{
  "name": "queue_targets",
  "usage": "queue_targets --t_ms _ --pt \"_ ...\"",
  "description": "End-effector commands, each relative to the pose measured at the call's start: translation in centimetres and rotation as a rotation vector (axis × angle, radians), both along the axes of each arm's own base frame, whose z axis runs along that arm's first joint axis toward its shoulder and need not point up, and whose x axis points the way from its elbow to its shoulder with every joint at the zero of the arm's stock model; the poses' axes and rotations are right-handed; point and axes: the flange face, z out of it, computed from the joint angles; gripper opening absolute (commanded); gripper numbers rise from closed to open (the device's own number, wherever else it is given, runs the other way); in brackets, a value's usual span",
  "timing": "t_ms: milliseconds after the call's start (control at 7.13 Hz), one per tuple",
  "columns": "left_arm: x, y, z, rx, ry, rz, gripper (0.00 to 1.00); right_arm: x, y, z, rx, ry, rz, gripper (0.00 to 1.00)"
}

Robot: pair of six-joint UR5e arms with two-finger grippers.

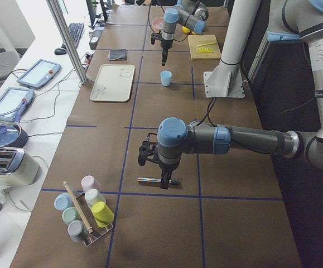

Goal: Mash ice and strawberries in cup
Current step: 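Move the right gripper back to the pink bowl of ice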

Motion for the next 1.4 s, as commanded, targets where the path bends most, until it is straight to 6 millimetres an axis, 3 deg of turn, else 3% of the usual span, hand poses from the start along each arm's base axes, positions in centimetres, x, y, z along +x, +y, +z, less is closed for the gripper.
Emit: queue_targets --t_ms 0,421,701,981,1122,1262 --pt "0.0 0.0 -0.1 0.003 0.000 0.000 1.00 10.7 -4.6 6.7 0.067 0.033 -0.092 0.99" --pt "0.0 0.0 -0.4 0.012 -0.001 0.000 1.00 26.2 -6.9 17.2 0.129 0.073 -0.241 0.99" --pt "0.1 -0.1 -0.5 0.017 0.001 0.003 1.00 34.3 -6.3 25.1 0.162 0.083 -0.294 0.99" --pt "0.0 -0.1 -0.6 0.018 0.001 0.000 1.00 38.7 -4.7 31.4 0.096 0.079 -0.285 0.98" --pt "0.0 -0.1 -0.6 0.018 0.002 0.000 1.00 39.7 -3.4 33.8 0.047 0.092 -0.279 0.98" --pt "0.1 -0.1 -0.7 0.018 0.017 0.001 1.00 39.7 -3.5 34.9 0.043 0.093 -0.273 0.98"
